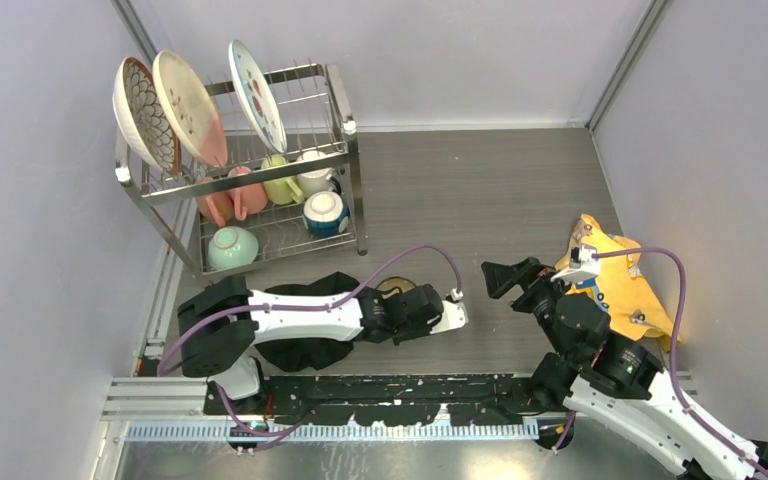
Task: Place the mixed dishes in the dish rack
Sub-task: Pick up the bowl from the center of the board.
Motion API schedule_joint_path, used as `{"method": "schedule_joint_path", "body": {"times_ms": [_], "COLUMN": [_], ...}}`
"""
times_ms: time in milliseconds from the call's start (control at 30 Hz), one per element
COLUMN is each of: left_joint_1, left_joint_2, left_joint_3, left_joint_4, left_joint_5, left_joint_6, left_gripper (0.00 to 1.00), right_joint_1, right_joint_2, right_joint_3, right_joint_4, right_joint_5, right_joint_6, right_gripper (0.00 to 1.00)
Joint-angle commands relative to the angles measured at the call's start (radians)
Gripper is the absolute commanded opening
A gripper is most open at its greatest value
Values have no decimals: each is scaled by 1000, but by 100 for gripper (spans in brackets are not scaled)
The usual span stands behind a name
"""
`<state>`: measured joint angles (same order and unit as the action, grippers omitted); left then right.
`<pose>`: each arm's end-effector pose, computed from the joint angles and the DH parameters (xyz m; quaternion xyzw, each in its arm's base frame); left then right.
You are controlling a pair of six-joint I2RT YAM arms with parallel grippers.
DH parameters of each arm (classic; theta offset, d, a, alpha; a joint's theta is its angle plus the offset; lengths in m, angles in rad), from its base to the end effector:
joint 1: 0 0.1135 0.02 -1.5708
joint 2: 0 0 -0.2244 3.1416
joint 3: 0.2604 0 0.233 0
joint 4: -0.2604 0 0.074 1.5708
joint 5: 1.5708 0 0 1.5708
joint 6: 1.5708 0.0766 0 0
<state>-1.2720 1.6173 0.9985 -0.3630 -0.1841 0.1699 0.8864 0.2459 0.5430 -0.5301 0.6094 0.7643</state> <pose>0.1110 -0.3128 0.1318 0.6090 0.7334 -0.0764 0.2923 0.1182 0.0755 0.2598 0.1400 0.7583 0.2750 0.5742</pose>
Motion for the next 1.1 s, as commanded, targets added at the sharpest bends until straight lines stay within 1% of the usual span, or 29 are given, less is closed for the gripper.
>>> {"method": "schedule_joint_path", "body": {"times_ms": [0,200,533,700,800,900,1067], "left_joint_1": [-13,-13,-12,12,49,117,257], "left_joint_2": [-7,-28,-111,-170,-223,-292,-449], "left_joint_3": [35,31,22,-4,-28,-62,-194], "left_joint_4": [1,21,74,131,173,229,381], "left_joint_5": [-7,-26,-21,-5,27,100,179], "left_joint_6": [1,-29,-91,-158,-214,-292,-475], "left_gripper": [16,0,0,0,0,0,0], "right_joint_1": [4,4,5,5,5,5,4], "right_joint_2": [-15,-11,-14,-16,-16,-19,-21], "right_joint_3": [-3,-9,-18,-25,-23,-20,-20], "right_joint_4": [9,16,21,23,25,23,19], "right_joint_5": [32,28,26,22,16,13,14], "right_joint_6": [18,24,29,34,35,34,36], "right_gripper": [100,100,100,100,100,100,100]}}
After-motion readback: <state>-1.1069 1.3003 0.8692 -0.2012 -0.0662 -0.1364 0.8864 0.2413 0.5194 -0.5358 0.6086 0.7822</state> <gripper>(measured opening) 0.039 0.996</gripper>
